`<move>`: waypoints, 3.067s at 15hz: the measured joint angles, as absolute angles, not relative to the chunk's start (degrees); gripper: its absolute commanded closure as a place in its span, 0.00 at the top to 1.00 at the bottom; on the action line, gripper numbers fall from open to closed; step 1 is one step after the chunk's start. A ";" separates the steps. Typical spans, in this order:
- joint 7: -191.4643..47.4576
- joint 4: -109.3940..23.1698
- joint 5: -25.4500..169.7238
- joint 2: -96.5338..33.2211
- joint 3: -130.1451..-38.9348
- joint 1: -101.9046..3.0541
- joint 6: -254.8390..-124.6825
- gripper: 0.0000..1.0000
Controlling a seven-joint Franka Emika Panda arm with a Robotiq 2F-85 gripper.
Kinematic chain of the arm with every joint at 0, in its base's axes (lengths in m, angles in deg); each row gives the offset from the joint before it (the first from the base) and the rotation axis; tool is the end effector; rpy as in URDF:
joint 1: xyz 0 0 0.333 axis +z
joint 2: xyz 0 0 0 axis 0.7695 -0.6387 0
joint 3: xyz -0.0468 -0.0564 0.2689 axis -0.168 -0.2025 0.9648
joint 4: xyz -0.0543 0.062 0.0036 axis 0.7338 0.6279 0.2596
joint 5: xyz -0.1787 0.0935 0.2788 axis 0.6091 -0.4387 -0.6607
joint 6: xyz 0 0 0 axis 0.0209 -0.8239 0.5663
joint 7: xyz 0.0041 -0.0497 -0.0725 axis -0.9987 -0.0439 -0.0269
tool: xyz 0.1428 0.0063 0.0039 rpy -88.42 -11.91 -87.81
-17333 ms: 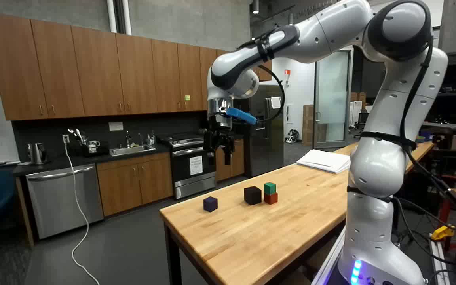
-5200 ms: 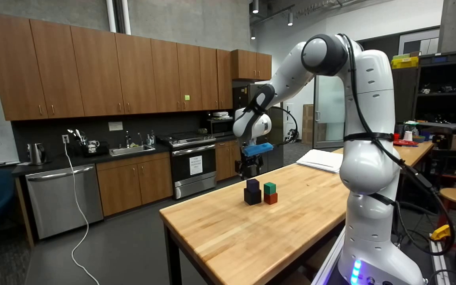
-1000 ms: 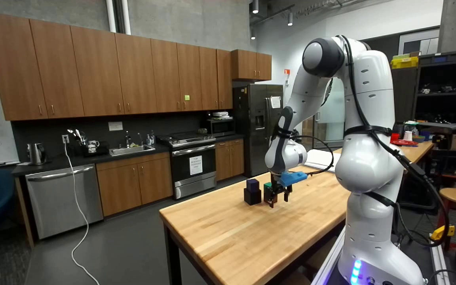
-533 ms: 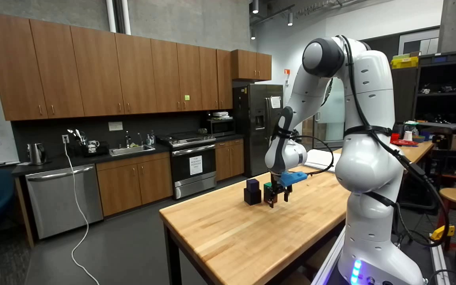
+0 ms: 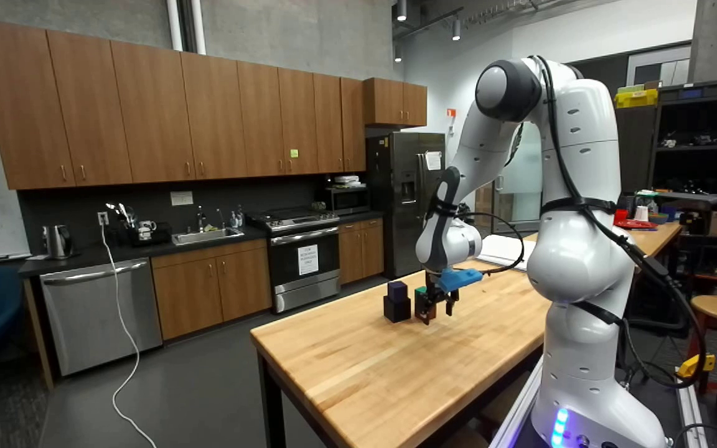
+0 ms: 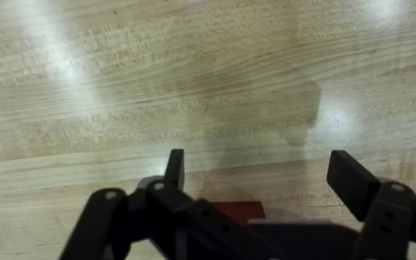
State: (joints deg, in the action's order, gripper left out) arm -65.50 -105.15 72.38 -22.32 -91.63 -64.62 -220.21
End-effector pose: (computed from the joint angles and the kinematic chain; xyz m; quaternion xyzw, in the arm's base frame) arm 0.3582 -0.1703 0.1719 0.9837 -0.1760 0.0254 0.0264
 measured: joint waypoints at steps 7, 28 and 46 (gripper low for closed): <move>-65.19 -104.85 72.38 -23.65 -92.38 -64.70 -222.57 1.00; -55.68 -102.32 64.23 -29.60 -79.53 -77.21 -232.64 1.00; -54.44 -101.30 64.27 -30.61 -77.06 -79.74 -234.63 0.31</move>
